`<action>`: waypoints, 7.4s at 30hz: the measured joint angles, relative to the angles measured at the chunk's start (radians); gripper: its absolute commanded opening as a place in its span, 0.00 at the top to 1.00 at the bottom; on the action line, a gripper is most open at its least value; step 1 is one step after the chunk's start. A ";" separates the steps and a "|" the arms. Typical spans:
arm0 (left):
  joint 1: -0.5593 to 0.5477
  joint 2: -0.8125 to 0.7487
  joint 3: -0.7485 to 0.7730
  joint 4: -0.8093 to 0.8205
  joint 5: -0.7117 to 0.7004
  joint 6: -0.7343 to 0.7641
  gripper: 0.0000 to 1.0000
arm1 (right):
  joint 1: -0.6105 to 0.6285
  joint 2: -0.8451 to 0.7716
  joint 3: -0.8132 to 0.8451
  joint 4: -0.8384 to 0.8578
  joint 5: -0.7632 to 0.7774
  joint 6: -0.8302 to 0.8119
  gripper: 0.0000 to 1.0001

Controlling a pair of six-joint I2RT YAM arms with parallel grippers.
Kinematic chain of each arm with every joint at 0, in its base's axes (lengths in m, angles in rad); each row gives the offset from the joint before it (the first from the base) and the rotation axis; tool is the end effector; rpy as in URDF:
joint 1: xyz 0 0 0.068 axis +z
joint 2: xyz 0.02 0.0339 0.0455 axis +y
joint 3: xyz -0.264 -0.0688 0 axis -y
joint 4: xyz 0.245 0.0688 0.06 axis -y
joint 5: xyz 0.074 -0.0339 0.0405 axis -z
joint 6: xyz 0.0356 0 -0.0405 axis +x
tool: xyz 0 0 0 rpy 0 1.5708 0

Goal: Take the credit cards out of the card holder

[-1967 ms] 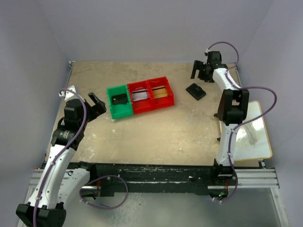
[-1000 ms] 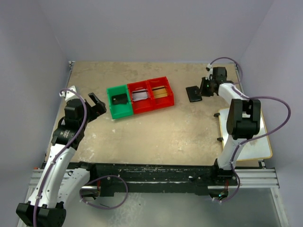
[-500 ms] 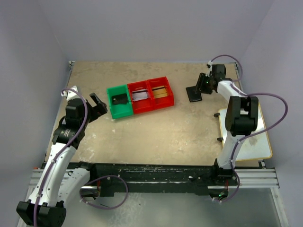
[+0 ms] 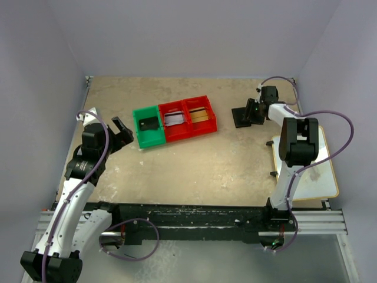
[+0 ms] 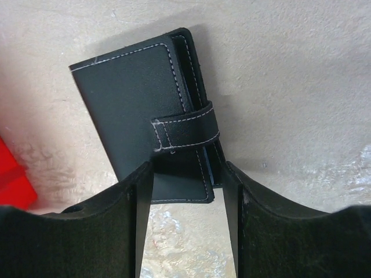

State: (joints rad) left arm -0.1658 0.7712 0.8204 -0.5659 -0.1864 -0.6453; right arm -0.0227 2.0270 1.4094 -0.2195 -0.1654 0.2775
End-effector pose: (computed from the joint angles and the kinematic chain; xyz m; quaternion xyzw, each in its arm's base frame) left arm 0.1660 -0.0211 0.3156 -0.2498 0.8248 -0.1237 0.4919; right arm 0.4439 -0.0042 0.1765 0.1098 0.9242 0.1219 0.3448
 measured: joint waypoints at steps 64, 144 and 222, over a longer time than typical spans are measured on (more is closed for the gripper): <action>0.001 -0.143 -0.204 -0.006 0.072 -0.211 0.00 | 1.056 -0.545 -0.556 -0.109 0.445 0.323 0.82; -0.908 0.965 0.170 0.415 0.060 0.377 0.88 | 0.761 -0.808 -1.037 0.420 0.270 0.746 0.50; -0.921 0.364 -0.443 0.629 -0.280 -0.167 1.00 | 0.763 -0.812 -0.993 0.492 0.011 0.628 0.44</action>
State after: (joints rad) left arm -1.0870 1.1347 0.3775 0.0635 -0.4667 -0.8124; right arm 0.7399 1.2152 0.4160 0.2729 -0.1543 0.9051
